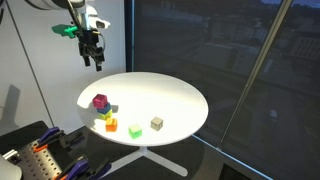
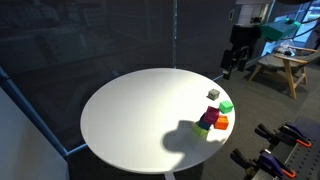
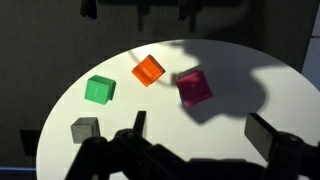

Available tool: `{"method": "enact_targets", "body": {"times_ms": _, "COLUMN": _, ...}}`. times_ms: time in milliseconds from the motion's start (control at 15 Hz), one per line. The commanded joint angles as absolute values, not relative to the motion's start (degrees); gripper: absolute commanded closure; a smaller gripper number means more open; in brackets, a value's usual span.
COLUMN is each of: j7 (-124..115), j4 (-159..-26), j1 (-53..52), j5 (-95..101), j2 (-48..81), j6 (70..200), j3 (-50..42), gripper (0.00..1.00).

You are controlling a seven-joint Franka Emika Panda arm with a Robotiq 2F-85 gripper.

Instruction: Pick up the pink block and put it on the blue block

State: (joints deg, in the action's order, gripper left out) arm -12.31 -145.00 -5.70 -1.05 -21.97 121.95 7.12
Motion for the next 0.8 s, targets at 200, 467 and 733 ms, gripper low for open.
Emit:
{"method": "enact_targets", "body": {"times_ms": 200, "j7": -13.2, "j4": -145.6, "j1": -4.6, "j5": -2.5, "j2": -27.0, "j6": 118.8, "j3": 6.6, "gripper": 0.00}}
{"method": "enact_targets", "body": {"times_ms": 467, "j7": -12.2, "j4": -145.9, "j1": -4.9, "j5": -4.1, "j2": -28.4, "j6": 118.3, "j3": 6.4, "gripper": 0.00}}
{"method": "enact_targets", "body": {"times_ms": 733, "j7": -11.6, "j4": -146.1, "j1": -5.0, "j5": -4.7, "j2": -29.1, "j6": 118.3, "j3": 6.3, "gripper": 0.00}}
